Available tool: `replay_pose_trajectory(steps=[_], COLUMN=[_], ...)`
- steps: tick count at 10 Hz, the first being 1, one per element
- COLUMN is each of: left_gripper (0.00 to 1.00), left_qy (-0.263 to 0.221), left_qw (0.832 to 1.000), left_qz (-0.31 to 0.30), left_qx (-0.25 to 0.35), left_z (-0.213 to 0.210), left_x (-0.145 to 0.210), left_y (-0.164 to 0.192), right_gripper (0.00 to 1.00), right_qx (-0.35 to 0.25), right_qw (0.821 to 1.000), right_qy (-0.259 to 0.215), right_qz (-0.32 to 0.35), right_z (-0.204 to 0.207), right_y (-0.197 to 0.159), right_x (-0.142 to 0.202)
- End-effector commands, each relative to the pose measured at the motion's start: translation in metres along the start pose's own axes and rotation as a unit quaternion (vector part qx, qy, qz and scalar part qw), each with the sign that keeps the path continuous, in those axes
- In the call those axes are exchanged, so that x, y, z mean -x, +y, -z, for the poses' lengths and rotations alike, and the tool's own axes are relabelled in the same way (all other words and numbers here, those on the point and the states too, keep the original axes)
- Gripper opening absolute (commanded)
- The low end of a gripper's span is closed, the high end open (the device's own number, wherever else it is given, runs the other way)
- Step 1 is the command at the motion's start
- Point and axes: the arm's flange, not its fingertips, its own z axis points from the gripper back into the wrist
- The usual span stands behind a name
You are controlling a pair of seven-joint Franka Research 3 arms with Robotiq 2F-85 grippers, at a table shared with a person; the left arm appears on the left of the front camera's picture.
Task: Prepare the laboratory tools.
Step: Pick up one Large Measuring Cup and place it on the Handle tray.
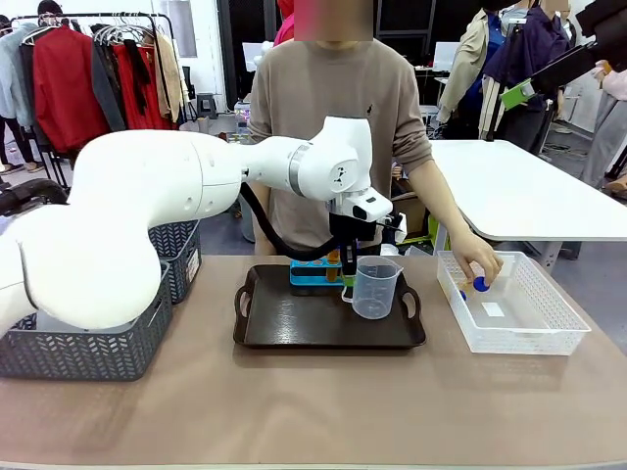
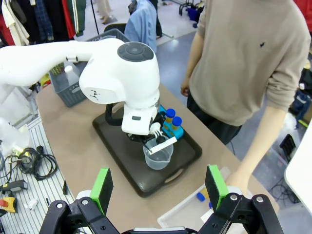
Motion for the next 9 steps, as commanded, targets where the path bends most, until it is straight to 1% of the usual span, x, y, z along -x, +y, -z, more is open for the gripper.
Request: replay_pose_trajectory(steps=[1,5,8,9], left_gripper=[0.23,1.0,1.0,1.0], left_qy=[0.006,-0.002,-0.011,-0.021], left_qw=[1.0,1.0,0.999,0.999], left_qz=[-0.005,-0.016,-0.034,-0.04], left_qx=[0.008,0.007,0.004,0.0], left_z=[-0.006,-0.017,-0.044,-0.066], left_x=[-0.006,-0.001,0.008,0.016], left_y=[0.011,0.005,-0.009,-0.016], right_gripper=[1.0,1.0,1.0,1.0], right_qx=[-0.004,-0.004,-0.004,-0.004], right_qw=[1.0,1.0,1.0,1.0], right_qy=[-0.006,-0.006,-0.006,-0.006], right_qz=[-0.001,-0.001,-0.001,-0.001], right_z=[0.0,0.0,0.0,0.0], right_y=[0.0,0.0,0.0,0.0], right_x=[0.0,0.0,0.0,0.0])
